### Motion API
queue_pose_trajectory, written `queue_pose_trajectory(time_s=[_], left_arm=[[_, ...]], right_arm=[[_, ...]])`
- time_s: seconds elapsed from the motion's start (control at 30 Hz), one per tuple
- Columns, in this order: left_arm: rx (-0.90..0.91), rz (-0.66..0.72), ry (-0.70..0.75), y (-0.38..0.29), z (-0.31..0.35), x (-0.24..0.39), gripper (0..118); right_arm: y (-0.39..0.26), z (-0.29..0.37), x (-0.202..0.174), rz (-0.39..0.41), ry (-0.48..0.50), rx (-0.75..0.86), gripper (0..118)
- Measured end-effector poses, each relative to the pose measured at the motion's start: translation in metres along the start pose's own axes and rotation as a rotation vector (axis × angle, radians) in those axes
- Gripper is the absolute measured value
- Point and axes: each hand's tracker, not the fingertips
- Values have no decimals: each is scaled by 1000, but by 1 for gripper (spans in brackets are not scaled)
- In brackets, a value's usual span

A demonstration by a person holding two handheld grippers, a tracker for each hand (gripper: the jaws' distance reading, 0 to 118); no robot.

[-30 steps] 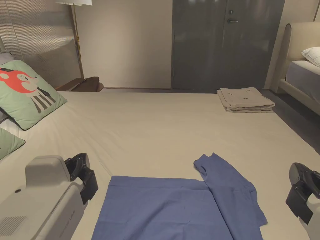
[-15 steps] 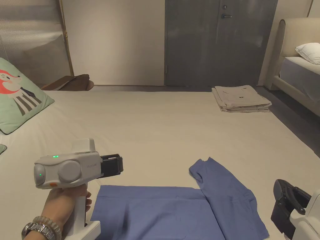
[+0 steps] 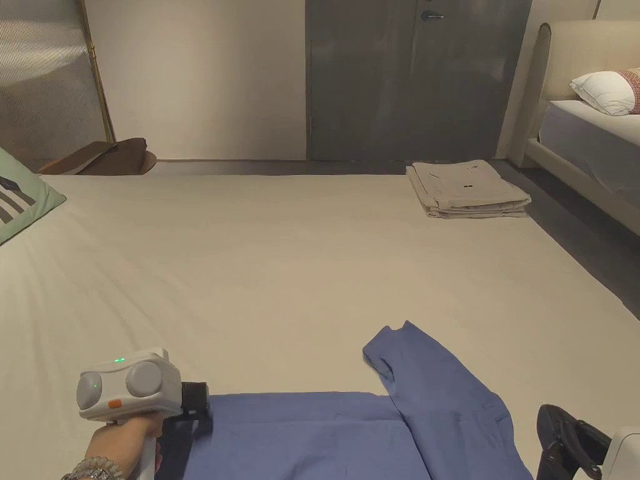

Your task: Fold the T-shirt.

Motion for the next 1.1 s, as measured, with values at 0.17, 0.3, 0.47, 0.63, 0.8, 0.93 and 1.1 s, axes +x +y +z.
queue_pose_trajectory(time_s=[0.17, 0.3, 0.47, 0.63, 0.8, 0.93, 1.1], left_arm=[[60, -56, 26, 2, 12, 8, 13], [96, -70, 22, -6, 28, 10, 5], [116, -40, -1, -6, 37, 0, 5], [121, -26, 0, -7, 38, -4, 5], [119, -15, 1, -7, 37, -6, 5], [128, -20, 0, -11, 46, -5, 5], [166, 7, -15, -17, 65, -10, 5]], right_arm=[[-1, -25, 5, -26, -2, -57, 0], [3, -80, 20, -43, -17, -176, 95], [1, -177, 37, -33, -37, -353, 100], [-29, -255, 58, -117, -67, -577, 92], [-49, -258, 46, -46, -105, -672, 72], [-35, -236, 46, -25, -69, -573, 1], [-23, -215, 63, -35, -26, -448, 1]])
